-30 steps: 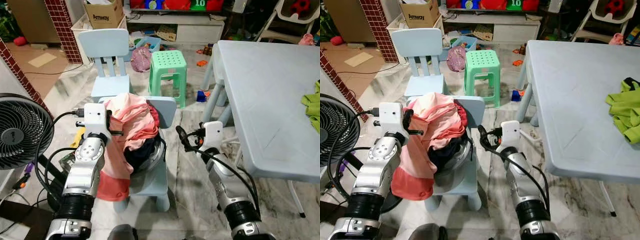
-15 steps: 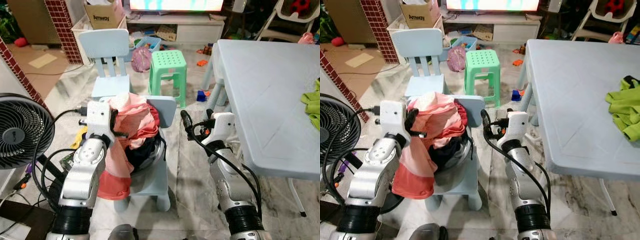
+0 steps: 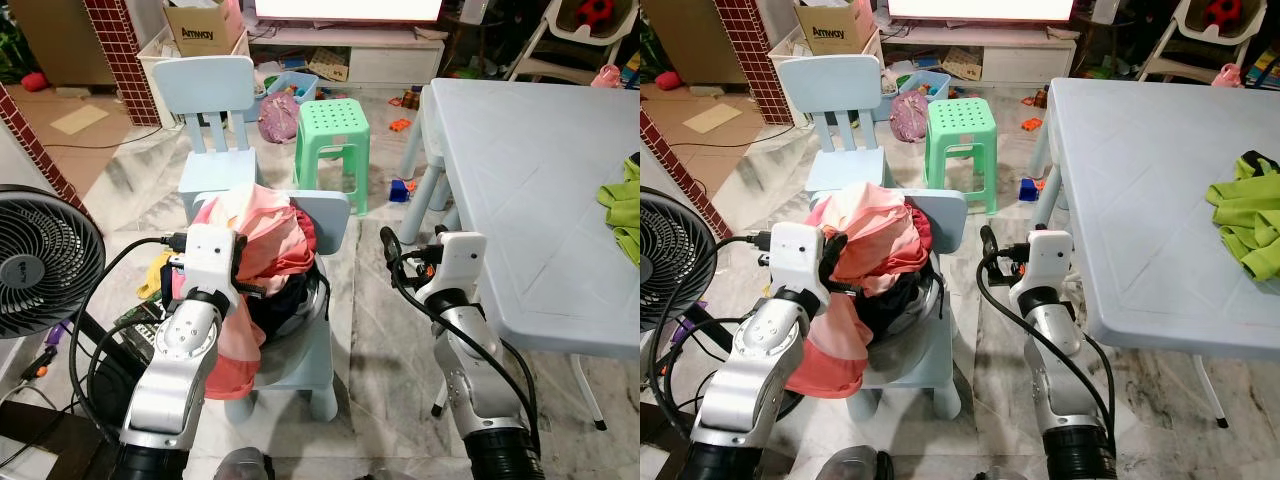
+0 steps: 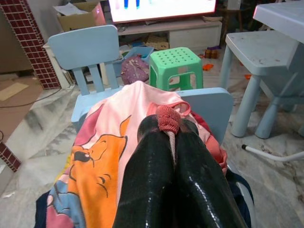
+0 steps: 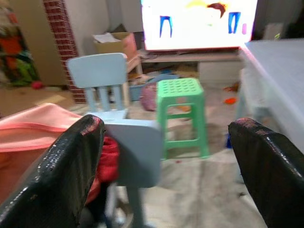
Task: Hang hanger
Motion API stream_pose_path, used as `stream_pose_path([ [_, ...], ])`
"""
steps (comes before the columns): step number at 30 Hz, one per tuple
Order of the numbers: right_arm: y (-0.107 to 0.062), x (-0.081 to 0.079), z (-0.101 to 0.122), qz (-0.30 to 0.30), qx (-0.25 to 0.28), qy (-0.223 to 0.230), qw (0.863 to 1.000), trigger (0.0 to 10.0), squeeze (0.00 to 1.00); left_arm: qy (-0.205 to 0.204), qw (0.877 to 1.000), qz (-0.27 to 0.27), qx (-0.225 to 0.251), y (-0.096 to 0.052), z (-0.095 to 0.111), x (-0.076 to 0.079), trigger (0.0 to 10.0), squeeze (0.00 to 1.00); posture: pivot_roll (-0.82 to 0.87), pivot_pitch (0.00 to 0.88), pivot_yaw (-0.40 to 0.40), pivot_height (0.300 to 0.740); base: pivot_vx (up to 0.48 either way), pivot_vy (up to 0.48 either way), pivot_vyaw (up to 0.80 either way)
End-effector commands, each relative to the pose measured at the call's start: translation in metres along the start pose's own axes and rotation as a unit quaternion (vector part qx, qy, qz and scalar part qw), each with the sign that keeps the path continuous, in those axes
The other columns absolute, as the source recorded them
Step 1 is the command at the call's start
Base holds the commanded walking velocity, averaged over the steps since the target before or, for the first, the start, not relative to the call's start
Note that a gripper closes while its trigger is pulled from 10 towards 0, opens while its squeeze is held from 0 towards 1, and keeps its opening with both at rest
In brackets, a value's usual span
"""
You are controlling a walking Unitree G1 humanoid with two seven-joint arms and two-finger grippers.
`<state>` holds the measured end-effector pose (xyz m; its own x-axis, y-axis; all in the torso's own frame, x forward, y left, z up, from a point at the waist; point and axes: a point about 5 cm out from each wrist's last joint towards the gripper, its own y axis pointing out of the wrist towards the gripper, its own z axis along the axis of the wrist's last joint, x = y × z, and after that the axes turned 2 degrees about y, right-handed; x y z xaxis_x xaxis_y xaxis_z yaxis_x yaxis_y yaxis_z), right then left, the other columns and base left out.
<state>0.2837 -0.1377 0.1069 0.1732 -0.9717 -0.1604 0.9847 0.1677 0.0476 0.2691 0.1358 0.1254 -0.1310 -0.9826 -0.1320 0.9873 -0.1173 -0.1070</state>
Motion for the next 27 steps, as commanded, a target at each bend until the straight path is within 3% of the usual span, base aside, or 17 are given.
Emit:
stream_pose_path([
  [1, -0.003, 0.003, 0.0, -0.011, -0.002, 0.015, 1.0, 10.0, 0.0, 0.007, 1.0, -0.001, -0.002, -0.002, 0.001, -0.001, 10.0, 0.0, 0.04, 0.041, -0.024, 0.74, -0.289, 0.0, 0.0],
  [6, -0.002, 0.007, -0.006, -0.032, -0.027, -0.015, 0.999, 10.0, 0.0, 0.008, 1.0, -0.002, -0.002, -0.003, 0.003, -0.001, 10.0, 0.0, 0.03, 0.052, -0.026, 0.74, -0.285, 0.0, 0.0],
  [8, -0.002, 0.007, -0.006, -0.042, -0.02, -0.074, 0.996, 10.0, 0.0, 0.008, 1.0, -0.002, -0.004, -0.002, 0.002, -0.002, 10.0, 0.0, 0.03, 0.052, -0.026, 0.74, -0.285, 0.0, 0.0],
  [9, -0.003, 0.007, -0.006, -0.041, -0.017, -0.082, 0.996, 10.0, 0.0, 0.007, 1.0, -0.002, -0.005, -0.002, 0.002, -0.002, 10.0, 0.0, 0.03, 0.055, -0.031, 0.74, -0.285, 0.0, 0.0],
  [12, -0.006, 0.007, -0.011, -0.046, -0.029, -0.025, 0.998, 10.0, 0.0, 0.008, 1.0, -0.003, -0.005, -0.002, 0.002, -0.002, 10.0, 0.0, 0.03, 0.056, -0.034, 0.74, -0.291, 0.0, 0.0],
  [15, -0.007, 0.012, -0.014, -0.062, -0.039, -0.045, 0.996, 10.0, 0.0, 0.007, 1.0, -0.005, -0.005, -0.001, 0.003, -0.001, 10.0, 0.0, 0.03, 0.055, -0.027, 0.74, -0.286, 0.0, 0.0],
  [18, -0.006, 0.012, -0.014, -0.057, -0.048, -0.025, 0.997, 10.0, 0.0, 0.006, 1.0, -0.008, -0.003, 0.001, 0.005, 0.0, 10.0, 0.0, 0.03, 0.054, -0.026, 0.74, -0.289, 0.0, 0.0],
  [27, -0.003, 0.012, -0.011, -0.056, -0.036, -0.024, 0.998, 10.0, 0.0, -0.003, 0.999, -0.041, 0.026, 0.005, 0.018, 0.011, 10.0, 0.0, 0.04, 0.052, -0.025, 0.74, -0.143, 0.0, 0.0],
])
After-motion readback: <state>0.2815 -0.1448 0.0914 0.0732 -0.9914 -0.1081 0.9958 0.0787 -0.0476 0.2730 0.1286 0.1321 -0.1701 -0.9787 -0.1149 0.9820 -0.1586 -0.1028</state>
